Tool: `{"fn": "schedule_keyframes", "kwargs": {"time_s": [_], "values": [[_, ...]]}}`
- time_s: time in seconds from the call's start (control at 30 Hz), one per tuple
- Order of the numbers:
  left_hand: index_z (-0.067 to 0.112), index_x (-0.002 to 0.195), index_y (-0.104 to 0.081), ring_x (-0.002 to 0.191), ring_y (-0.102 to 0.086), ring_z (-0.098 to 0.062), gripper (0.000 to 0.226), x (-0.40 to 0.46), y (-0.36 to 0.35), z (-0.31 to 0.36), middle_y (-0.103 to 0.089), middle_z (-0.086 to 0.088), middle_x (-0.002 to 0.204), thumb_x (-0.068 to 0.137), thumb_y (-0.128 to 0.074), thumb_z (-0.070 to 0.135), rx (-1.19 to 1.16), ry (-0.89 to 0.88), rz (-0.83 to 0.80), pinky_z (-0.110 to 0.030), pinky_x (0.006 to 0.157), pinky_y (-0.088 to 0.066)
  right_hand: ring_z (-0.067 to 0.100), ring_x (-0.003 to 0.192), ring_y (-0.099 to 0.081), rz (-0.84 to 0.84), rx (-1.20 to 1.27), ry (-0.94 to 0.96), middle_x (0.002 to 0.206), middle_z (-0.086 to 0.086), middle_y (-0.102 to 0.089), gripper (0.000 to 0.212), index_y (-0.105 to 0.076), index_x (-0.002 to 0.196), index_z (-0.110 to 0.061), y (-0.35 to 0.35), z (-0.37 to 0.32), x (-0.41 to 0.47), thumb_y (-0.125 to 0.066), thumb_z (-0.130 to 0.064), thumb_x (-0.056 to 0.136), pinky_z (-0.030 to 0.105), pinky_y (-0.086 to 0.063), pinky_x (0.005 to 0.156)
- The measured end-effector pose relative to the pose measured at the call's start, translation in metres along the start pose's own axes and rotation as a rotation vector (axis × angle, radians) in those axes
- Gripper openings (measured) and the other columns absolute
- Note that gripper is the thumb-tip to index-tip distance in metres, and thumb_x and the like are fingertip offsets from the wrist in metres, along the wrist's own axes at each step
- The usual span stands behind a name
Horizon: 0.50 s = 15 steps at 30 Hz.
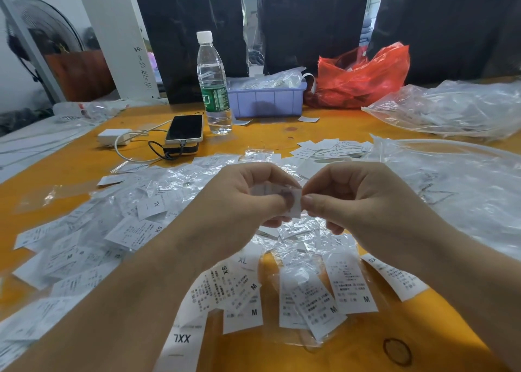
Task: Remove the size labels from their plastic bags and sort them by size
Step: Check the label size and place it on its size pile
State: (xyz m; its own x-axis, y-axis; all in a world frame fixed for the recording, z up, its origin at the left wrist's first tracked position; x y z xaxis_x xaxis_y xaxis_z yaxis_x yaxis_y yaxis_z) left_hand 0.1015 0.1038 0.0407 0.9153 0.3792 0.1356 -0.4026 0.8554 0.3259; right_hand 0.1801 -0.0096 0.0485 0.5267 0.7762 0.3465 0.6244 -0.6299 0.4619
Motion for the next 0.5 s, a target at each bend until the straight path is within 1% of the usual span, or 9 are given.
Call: {"fn": "schedule_keyframes", "kwargs": {"time_s": [0.07, 0.13, 0.17, 0.27, 0.33, 0.37, 0.4, 0.43, 0.5], "values": [[0.025, 0.081, -0.075, 0.082, -0.069, -0.008, 0.015, 0.0, 0.002, 0.0, -0.074, 0.005, 0.085, 0.085, -0.07, 0.011, 0.062, 0.001, -0.005, -0.024, 0.073, -0.056, 0.005, 0.057, -0.058, -0.007, -0.046, -0.002, 0.067, -0.007, -0.067, 0.007, -0.072, 0.078, -0.025, -0.001, 0.0, 0.0, -0.068, -0.028, 0.083, 0.025, -0.051, 0.057], [0.029, 0.081, -0.075, 0.082, -0.068, -0.003, 0.015, 0.002, 0.01, -0.002, -0.074, 0.01, 0.084, 0.084, -0.072, 0.014, 0.117, 0.029, 0.024, -0.023, 0.075, -0.05, 0.004, 0.06, -0.059, -0.002, -0.114, 0.001, 0.069, -0.01, -0.067, 0.007, -0.071, 0.078, -0.026, 0.0, 0.0, 0.0, -0.067, -0.028, 0.084, 0.024, -0.051, 0.058], [0.03, 0.083, -0.075, 0.079, -0.069, -0.003, 0.015, 0.003, 0.017, -0.005, -0.074, 0.011, 0.083, 0.083, -0.073, 0.016, 0.145, 0.056, 0.056, -0.023, 0.074, -0.05, 0.005, 0.064, -0.062, 0.0, -0.152, 0.001, 0.071, -0.011, -0.068, 0.007, -0.072, 0.079, -0.026, 0.002, 0.001, 0.001, -0.067, -0.027, 0.085, 0.024, -0.051, 0.059], [0.035, 0.093, -0.068, 0.07, -0.068, -0.007, 0.018, 0.004, 0.046, -0.014, -0.072, 0.01, 0.08, 0.082, -0.075, 0.022, 0.325, 0.165, 0.17, -0.021, 0.059, -0.048, 0.004, 0.07, -0.063, -0.001, -0.247, -0.025, 0.074, -0.012, -0.068, 0.008, -0.072, 0.082, -0.026, 0.006, 0.005, 0.002, -0.066, -0.023, 0.087, 0.021, -0.051, 0.064], [0.036, 0.102, -0.063, 0.072, -0.065, -0.008, 0.025, 0.004, 0.061, -0.017, -0.07, 0.008, 0.082, 0.084, -0.072, 0.021, 0.483, 0.218, 0.23, -0.022, 0.054, -0.042, 0.002, 0.073, -0.062, -0.006, -0.352, -0.039, 0.077, -0.014, -0.067, 0.011, -0.072, 0.088, -0.026, 0.007, 0.009, 0.002, -0.064, -0.019, 0.09, 0.019, -0.052, 0.065], [0.036, 0.107, -0.061, 0.076, -0.062, -0.008, 0.029, 0.003, 0.066, -0.017, -0.067, 0.01, 0.087, 0.085, -0.069, 0.019, 0.557, 0.235, 0.257, -0.022, 0.054, -0.042, 0.001, 0.075, -0.061, 0.0, -0.408, -0.034, 0.082, -0.016, -0.067, 0.014, -0.072, 0.092, -0.026, 0.007, 0.009, 0.002, -0.062, -0.016, 0.091, 0.017, -0.052, 0.066], [0.035, 0.113, -0.059, 0.083, -0.06, -0.008, 0.034, 0.003, 0.069, -0.018, -0.064, 0.011, 0.097, 0.084, -0.067, 0.019, 0.636, 0.244, 0.284, -0.024, 0.058, -0.044, -0.001, 0.078, -0.059, 0.014, -0.461, -0.02, 0.087, -0.017, -0.066, 0.017, -0.072, 0.095, -0.025, 0.009, 0.009, 0.003, -0.061, -0.013, 0.091, 0.014, -0.05, 0.068], [0.036, 0.118, -0.057, 0.094, -0.057, -0.011, 0.039, 0.002, 0.072, -0.016, -0.059, 0.011, 0.109, 0.084, -0.065, 0.02, 0.729, 0.238, 0.314, -0.028, 0.068, -0.046, -0.003, 0.082, -0.056, 0.03, -0.512, -0.005, 0.092, -0.019, -0.064, 0.02, -0.071, 0.099, -0.026, 0.011, 0.008, 0.004, -0.061, -0.01, 0.091, 0.01, -0.046, 0.07], [0.038, 0.124, -0.053, 0.116, -0.044, -0.018, 0.043, 0.002, 0.072, -0.011, -0.046, 0.01, 0.125, 0.084, -0.063, 0.025, 0.893, 0.192, 0.371, -0.037, 0.089, -0.04, -0.003, 0.098, -0.047, 0.051, -0.605, -0.003, 0.107, -0.019, -0.06, 0.029, -0.066, 0.11, -0.028, 0.015, 0.011, 0.007, -0.062, -0.007, 0.09, 0.008, -0.035, 0.075]]}}
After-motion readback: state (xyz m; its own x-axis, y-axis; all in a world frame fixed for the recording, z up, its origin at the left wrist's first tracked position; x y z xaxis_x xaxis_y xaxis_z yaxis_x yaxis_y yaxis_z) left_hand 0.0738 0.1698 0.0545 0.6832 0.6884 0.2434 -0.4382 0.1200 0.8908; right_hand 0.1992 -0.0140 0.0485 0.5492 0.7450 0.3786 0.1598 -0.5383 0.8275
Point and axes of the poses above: each hand's wrist, its own x-axis towards the middle knuckle, its own y-axis out of the back of the hand, z = x × y, the point moved 9 cm from there along x, towards the middle knuckle
